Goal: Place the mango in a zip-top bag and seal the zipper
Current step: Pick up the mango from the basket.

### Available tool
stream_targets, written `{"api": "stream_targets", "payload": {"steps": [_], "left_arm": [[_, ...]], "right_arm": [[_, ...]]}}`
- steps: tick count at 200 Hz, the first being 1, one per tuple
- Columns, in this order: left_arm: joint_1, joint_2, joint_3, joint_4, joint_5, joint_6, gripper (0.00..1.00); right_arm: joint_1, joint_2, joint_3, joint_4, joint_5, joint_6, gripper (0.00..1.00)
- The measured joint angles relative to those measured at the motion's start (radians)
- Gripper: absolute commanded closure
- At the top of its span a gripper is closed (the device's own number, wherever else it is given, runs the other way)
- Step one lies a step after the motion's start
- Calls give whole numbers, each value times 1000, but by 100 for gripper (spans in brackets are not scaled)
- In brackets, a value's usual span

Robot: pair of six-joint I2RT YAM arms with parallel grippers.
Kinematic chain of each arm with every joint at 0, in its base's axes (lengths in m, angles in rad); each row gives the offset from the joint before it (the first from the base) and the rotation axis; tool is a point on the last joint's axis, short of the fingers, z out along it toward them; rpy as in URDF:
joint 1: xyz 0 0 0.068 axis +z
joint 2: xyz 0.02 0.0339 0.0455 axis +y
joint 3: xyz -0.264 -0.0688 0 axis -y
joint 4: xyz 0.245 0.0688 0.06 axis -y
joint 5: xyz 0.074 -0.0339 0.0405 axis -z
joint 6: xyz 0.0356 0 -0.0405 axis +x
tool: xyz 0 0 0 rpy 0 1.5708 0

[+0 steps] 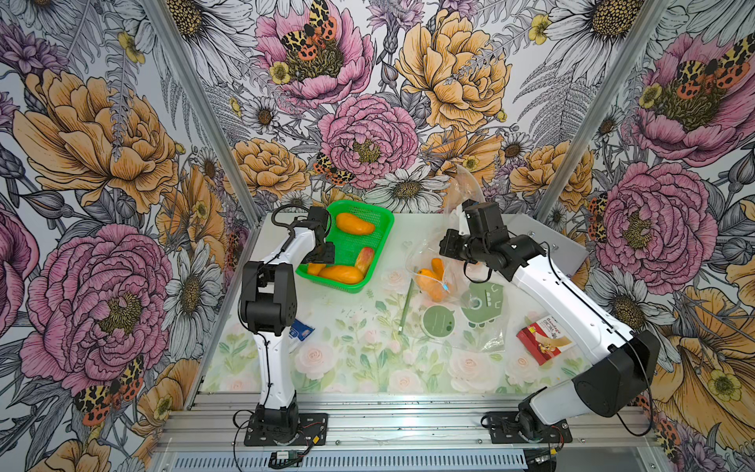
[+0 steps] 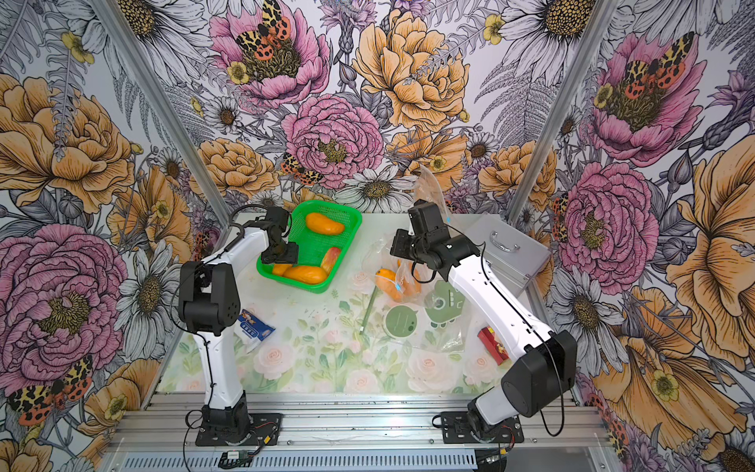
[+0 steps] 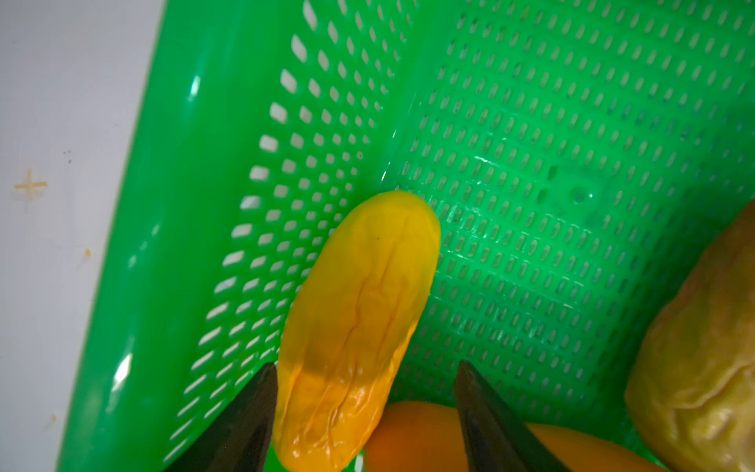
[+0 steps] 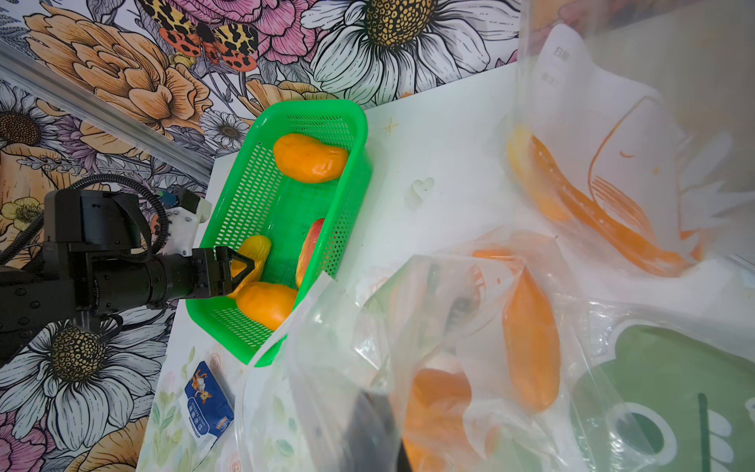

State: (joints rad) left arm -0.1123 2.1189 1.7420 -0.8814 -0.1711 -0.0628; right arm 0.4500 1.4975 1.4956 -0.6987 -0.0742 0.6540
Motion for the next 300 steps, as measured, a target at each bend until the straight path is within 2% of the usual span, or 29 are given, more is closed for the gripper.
{"api": "stream_targets", "payload": {"steps": [126, 178, 239, 273, 300], "left_arm": [[1, 125, 90, -13, 29, 10, 29], [-1, 166, 134, -13, 45, 8, 41], [-5, 174, 165, -11, 49, -8, 77], [-14, 160, 167, -6, 54, -11, 79], [-35, 82, 129, 26, 79, -25, 80]], "right_arm": [[0, 0, -18, 0, 12, 0, 100], [0, 3, -19, 0, 14, 0, 100], [0, 4, -21, 0, 14, 0, 100], [0, 4, -27, 0, 15, 0, 100], [0, 5, -34, 0, 15, 0, 100]]}}
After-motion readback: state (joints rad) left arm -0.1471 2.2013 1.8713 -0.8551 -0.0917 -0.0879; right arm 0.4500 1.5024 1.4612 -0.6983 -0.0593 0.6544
